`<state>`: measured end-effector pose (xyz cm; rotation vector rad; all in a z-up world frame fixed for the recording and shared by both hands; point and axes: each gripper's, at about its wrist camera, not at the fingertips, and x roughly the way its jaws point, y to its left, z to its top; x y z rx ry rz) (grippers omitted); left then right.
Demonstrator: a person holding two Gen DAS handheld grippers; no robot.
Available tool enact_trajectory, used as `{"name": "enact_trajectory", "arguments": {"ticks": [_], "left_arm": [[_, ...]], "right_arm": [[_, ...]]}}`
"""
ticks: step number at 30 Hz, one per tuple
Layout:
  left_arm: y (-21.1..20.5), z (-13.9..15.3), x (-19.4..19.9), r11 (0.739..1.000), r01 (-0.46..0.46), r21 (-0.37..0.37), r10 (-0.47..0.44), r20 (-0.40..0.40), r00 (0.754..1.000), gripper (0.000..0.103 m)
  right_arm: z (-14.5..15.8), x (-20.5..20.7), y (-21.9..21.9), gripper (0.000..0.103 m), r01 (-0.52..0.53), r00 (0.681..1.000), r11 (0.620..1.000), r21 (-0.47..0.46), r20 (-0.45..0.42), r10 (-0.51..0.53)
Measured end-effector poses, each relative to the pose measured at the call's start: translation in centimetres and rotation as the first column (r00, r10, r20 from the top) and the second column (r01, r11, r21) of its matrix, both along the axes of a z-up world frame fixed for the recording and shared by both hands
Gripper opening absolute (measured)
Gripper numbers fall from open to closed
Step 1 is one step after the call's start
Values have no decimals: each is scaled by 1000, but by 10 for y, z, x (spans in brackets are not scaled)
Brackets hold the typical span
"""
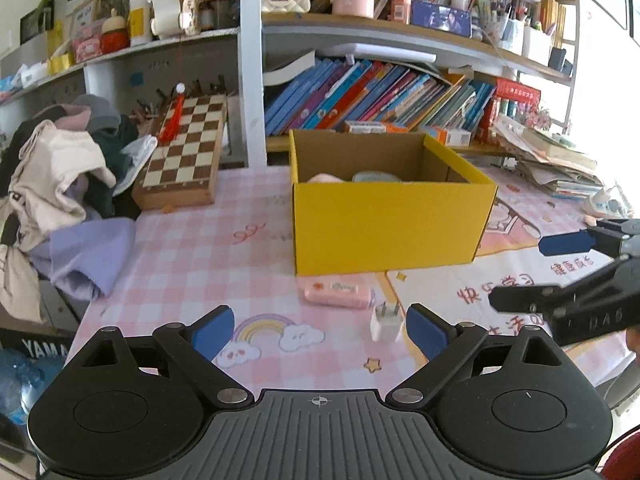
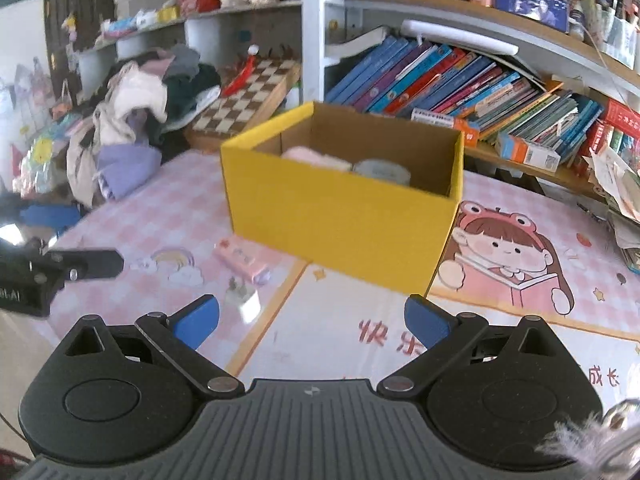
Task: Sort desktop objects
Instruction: 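Withdraw both grippers from the yellow box back over the table, then move the left gripper to the pink stick while the right gripper approaches the white plug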
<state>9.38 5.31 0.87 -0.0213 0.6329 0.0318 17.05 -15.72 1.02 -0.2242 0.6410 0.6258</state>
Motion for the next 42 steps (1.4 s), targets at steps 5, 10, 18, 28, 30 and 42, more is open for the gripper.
{"name": "enact_trajectory", "arguments": {"ticks": [5, 10, 18, 28, 30, 42], "left_arm": [[-2, -11, 0, 1000, -8, 15, 8, -31, 999, 95], [-2, -23, 0, 999, -32, -10, 31, -68, 997, 95], [-12, -38, 3, 1000, -14, 13, 16, -122, 992, 95], [-7, -34, 13, 999, -48, 16, 49, -100, 994, 95], [-7, -32, 15, 999, -45, 15, 47, -91, 995, 95], [1, -35, 27, 996, -89, 14, 90, -103, 991, 95]], "right_arm": [[-17, -3, 8, 100, -7, 1000, 999, -49, -17, 6], [-30, -7, 14, 100, 10, 998, 996, -91, -55, -15], [-36, -13, 26, 100, -38, 999, 988, -147, -41, 32], [-33, 6, 30, 100, -50, 998, 987, -152, -36, 45], [-32, 11, 32, 100, -60, 998, 987, -151, -38, 55], [-42, 38, 58, 78, -199, 977, 969, -144, -111, 184]]}}
